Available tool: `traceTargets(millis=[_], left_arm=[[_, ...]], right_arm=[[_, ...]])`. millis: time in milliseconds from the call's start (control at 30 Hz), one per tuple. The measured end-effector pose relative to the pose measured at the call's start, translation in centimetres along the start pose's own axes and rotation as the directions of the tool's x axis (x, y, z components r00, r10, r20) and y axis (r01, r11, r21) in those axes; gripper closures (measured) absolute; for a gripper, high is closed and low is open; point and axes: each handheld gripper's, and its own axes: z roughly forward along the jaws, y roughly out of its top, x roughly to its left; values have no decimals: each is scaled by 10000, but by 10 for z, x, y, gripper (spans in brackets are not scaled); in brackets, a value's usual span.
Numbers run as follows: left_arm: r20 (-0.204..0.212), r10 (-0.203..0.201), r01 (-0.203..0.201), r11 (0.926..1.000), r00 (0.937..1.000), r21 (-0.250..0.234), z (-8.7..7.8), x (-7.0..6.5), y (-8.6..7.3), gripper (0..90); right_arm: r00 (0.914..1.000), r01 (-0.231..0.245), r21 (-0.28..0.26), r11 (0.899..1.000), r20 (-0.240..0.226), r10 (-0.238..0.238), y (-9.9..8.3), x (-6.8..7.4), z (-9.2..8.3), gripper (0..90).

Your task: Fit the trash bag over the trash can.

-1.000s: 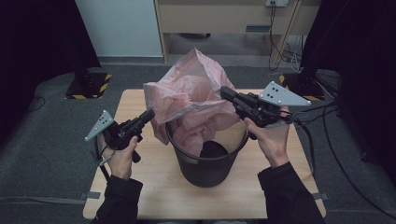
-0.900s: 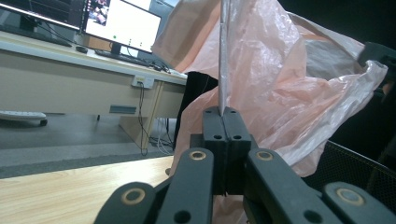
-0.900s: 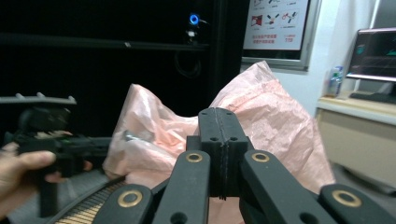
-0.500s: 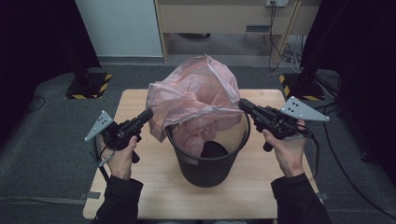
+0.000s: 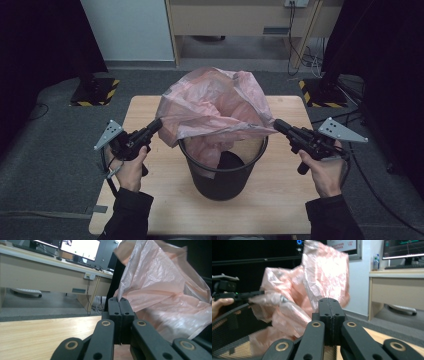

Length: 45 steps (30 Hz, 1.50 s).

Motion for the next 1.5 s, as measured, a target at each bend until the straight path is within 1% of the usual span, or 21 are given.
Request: traceTargets(millis=[100,133,167,267,367,500,533,600,733,800,833,900,967,1000,1033,1100,1200,1233,1267,1367,1500], left_arm=[[-32,32,-32,9998,10000,211,3,1,-5,900],[-44,57,-56,9994,10000,331,4,1,-7,900],[-21,92,-91,9989,10000,470,5,1,-9,900],[124,35,-43,9975,9999,699,7,0,-17,900],[264,78,-101,9962,9996,861,7,-5,-20,900],[441,41,-78,9965,9990,837,5,-8,-21,900],[478,-22,-17,9967,9989,816,5,-9,-21,900],[557,-24,-25,9961,9984,882,4,-11,-22,900],[635,-63,-6,9940,9980,1090,6,-14,-25,900],[692,-139,56,9930,9975,1178,7,-14,-27,900],[731,-157,67,9927,9972,1208,7,-15,-28,900],[801,-190,93,9928,9966,1197,8,-16,-28,900],[767,-194,112,9943,9969,1061,7,-15,-26,895],[714,-231,168,9960,9972,880,7,-14,-25,872],[667,-221,172,9972,9975,732,6,-13,-24,842],[533,-110,91,9993,9985,352,3,-10,-19,760],[503,-7,21,9996,9987,-278,-1,-8,-10,679],[531,23,-3,9993,9986,-366,-1,-7,-8,651],[566,53,-20,9983,9984,-577,-2,-7,-5,637],[665,109,-55,9967,9977,-806,0,-6,1,567],[887,178,-101,9962,9959,-861,8,-4,5,524]], right_arm=[[9997,-33,181,9998,255,28,-11,-6,0,900],[9996,-14,213,9998,293,8,-13,-7,0,900],[9995,-101,218,9997,307,94,-16,-8,0,900],[9988,-178,272,9995,460,165,-23,-11,0,900],[9983,-171,364,9992,560,151,-28,-14,1,900],[9976,-300,546,9981,641,265,-36,-14,4,900],[9976,-303,562,9980,640,267,-39,-14,5,900],[9971,-370,587,9976,681,330,-44,-15,6,900],[9963,-319,855,9958,826,248,-50,-15,10,900],[9961,-173,939,9954,880,90,-53,-15,12,900],[9952,-295,989,9947,955,201,-55,-15,13,900],[9954,-275,987,9947,942,181,-58,-17,14,900],[9951,-216,993,9948,981,118,-57,-16,14,900],[9944,-113,893,9959,1060,18,-55,-17,13,900],[9941,-127,727,9973,1084,48,-54,-18,11,889],[9924,-179,134,9997,1217,162,-48,-22,4,787],[9887,-22,-376,9993,1496,78,-41,-26,-4,691],[9884,-54,-580,9983,1513,141,-37,-27,-6,667],[9878,48,-654,9978,1559,55,-35,-27,-7,643],[9879,173,-916,9956,1549,-29,-24,-26,-8,573],[9886,542,-1062,9929,1454,-384,-7,-20,-2,503]])
